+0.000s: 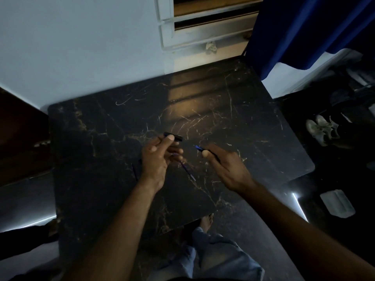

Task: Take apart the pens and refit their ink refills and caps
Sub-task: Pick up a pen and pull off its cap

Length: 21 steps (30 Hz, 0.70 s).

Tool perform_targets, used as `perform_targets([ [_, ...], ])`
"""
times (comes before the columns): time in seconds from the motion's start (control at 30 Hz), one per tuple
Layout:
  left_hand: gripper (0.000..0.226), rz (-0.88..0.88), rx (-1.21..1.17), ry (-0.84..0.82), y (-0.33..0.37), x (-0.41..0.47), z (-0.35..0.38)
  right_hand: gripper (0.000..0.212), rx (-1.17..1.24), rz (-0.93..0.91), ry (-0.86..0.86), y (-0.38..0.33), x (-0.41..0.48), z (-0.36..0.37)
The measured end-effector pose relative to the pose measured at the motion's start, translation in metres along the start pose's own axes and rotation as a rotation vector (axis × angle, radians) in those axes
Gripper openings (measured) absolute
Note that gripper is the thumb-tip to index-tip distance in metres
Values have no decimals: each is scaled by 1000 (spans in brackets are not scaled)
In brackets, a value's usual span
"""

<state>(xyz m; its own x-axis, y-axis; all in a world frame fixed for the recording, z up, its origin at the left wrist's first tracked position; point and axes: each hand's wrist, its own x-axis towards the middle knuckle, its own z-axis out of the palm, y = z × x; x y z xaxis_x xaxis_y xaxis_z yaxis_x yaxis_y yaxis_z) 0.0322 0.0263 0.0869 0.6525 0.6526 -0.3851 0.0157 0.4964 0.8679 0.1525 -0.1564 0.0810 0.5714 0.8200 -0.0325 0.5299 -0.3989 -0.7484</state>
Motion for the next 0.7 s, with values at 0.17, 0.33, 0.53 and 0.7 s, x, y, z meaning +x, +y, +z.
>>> perform_targets([
  [0.17,9,86,266,-155,0,-6,-13,38,466,65,90,-23,-25,-16],
  [0.33,18,165,786,-151,-57,23,-26,38,595,140,100,-23,-32,-14],
  [0.53,17,452,1326,-262,-78,51,-20,38,592,224,78,-15,-38,-19],
  [0.7,29,541,1453,-287,-85,63,-25,34,584,264,21,-16,-41,-24],
])
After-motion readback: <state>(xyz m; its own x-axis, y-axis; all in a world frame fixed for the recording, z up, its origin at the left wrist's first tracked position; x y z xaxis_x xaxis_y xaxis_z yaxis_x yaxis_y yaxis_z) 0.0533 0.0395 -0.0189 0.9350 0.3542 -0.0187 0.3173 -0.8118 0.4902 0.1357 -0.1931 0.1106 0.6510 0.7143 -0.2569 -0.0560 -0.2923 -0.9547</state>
